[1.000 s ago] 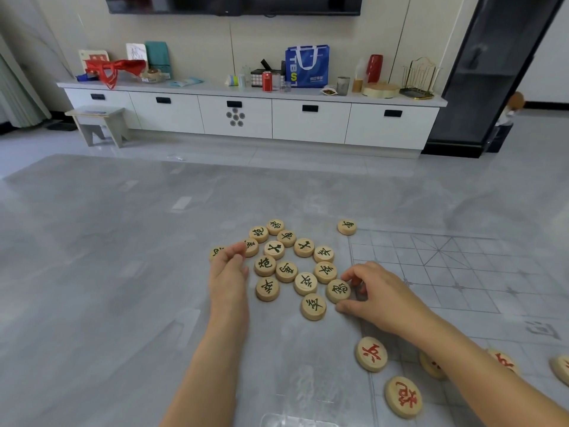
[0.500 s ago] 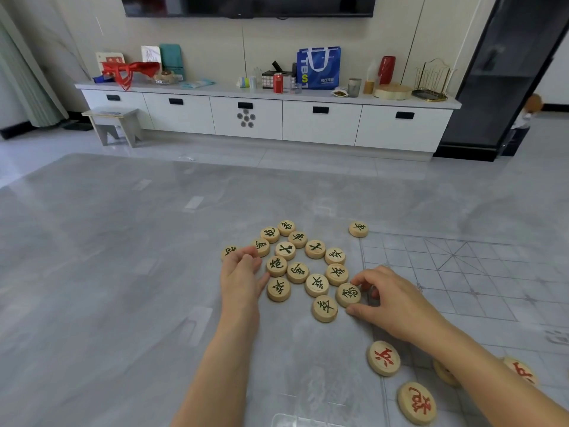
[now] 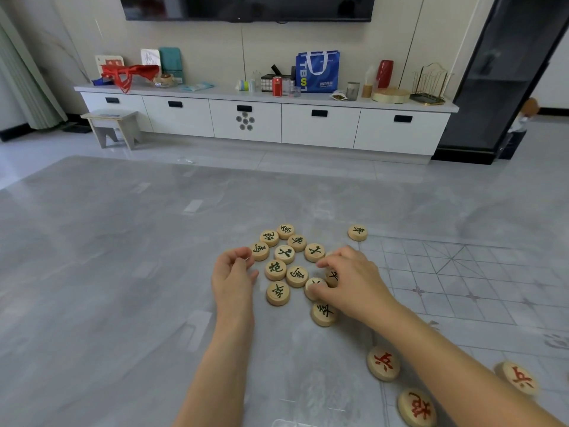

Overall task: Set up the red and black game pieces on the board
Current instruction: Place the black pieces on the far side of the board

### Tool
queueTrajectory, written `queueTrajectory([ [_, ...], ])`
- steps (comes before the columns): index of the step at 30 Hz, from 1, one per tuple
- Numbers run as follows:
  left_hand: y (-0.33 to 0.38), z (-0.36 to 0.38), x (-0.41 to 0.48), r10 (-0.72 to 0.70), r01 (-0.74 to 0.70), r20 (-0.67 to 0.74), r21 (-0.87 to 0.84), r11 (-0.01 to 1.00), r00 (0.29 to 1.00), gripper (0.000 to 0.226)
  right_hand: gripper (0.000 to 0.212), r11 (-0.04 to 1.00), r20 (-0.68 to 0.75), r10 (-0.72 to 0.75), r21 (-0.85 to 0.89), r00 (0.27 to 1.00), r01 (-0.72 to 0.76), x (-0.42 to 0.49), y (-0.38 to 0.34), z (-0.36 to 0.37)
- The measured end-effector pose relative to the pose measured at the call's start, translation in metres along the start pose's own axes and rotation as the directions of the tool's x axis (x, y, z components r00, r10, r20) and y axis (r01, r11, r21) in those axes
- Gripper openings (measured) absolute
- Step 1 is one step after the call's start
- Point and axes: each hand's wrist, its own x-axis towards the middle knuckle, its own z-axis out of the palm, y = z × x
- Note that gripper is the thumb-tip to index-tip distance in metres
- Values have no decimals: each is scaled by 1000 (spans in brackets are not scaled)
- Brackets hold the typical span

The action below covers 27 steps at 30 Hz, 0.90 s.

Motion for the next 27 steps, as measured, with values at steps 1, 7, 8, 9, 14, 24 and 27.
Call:
queueTrajectory([
  [1, 0, 0, 0, -1, 1, 0, 0, 1000, 1000, 28, 49, 999, 17, 5, -44, 1000, -4, 7, -6, 4],
  [7, 0, 0, 2, -18, 17, -18, -8, 1000, 1000, 29, 35, 994, 44, 8, -109, 999, -3, 26, -24, 17],
  [8, -1, -1, 2, -19, 19, -15, -4, 1000, 1000, 28, 34, 998, 19, 8, -56, 1000, -7, 26, -23, 15],
  [9, -2, -1, 2, -20, 20, -10, 1, 1000, 1000, 28, 34, 1000, -22, 23, 12, 999, -23, 27, -19, 9],
  [14, -6, -1, 1, 13, -14, 11, 53, 999, 1000, 29, 40, 955, -196, 282, 153, 939, -254, 42, 48, -29],
  [24, -15, 5, 3, 151, -158, 46, 231, 960, 987, 28, 35, 899, -215, 434, 32, 875, -438, 68, 118, -35],
  [27, -17, 5, 3, 158, -166, 51, 250, 954, 986, 28, 35, 900, -189, 428, 4, 884, -435, 72, 117, -28],
])
